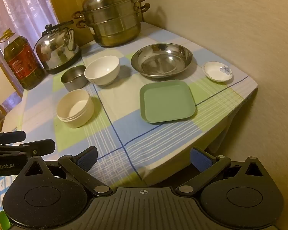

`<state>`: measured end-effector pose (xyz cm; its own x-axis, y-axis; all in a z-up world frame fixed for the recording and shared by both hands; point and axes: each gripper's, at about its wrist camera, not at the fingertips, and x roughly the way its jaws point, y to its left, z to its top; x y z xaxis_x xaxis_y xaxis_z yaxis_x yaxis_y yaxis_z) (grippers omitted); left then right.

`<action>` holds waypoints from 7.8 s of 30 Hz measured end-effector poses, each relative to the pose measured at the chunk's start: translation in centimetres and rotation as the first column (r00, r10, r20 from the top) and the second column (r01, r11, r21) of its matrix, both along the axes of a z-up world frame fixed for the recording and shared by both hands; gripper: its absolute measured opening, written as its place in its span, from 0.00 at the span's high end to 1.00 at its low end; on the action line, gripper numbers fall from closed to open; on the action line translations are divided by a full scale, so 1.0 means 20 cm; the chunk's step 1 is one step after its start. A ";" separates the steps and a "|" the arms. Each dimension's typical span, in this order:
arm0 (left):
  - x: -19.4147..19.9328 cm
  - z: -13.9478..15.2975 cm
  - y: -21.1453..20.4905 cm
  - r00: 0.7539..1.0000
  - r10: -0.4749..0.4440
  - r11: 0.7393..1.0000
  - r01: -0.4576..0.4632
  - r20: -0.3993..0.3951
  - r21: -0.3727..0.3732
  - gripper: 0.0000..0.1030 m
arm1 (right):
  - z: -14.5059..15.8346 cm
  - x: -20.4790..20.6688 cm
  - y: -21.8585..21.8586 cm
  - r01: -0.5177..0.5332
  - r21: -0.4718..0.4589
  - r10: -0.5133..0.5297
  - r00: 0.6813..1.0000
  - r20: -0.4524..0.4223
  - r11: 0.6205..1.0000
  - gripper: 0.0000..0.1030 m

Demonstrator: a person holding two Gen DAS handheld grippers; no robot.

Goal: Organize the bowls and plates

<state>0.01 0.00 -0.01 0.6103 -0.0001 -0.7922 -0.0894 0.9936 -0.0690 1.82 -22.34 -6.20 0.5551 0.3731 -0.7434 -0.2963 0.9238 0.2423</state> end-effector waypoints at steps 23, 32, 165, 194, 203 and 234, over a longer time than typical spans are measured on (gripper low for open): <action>-0.01 -0.02 0.02 1.000 0.000 1.000 0.000 -0.005 -0.008 0.13 | 0.01 0.01 0.01 -0.002 0.005 0.002 1.000 -0.003 1.000 0.01; -0.02 -0.03 0.03 1.000 0.001 1.000 -0.001 -0.007 -0.009 0.13 | 0.01 0.01 0.02 -0.005 0.005 0.005 1.000 -0.003 1.000 0.01; 1.07 -0.72 -0.37 0.981 -0.066 0.993 0.046 -0.182 -0.110 0.79 | -0.60 1.09 -0.32 -0.044 0.091 0.058 0.986 -0.154 0.995 0.66; 0.99 -0.47 -0.37 0.996 -0.062 0.994 0.056 -0.065 -0.093 0.93 | -0.40 1.02 -0.39 -0.073 0.150 0.089 0.990 -0.106 0.986 0.95; 1.14 -0.40 -0.37 1.000 -0.015 0.996 0.014 -0.006 -0.087 0.93 | -0.34 1.15 -0.40 -0.071 0.177 0.083 0.995 -0.058 0.982 0.95; 1.74 -0.60 -0.31 0.986 0.157 0.986 -0.159 -0.049 -0.047 0.92 | -0.49 1.80 -0.24 -0.129 0.136 0.139 0.988 -0.069 0.982 0.95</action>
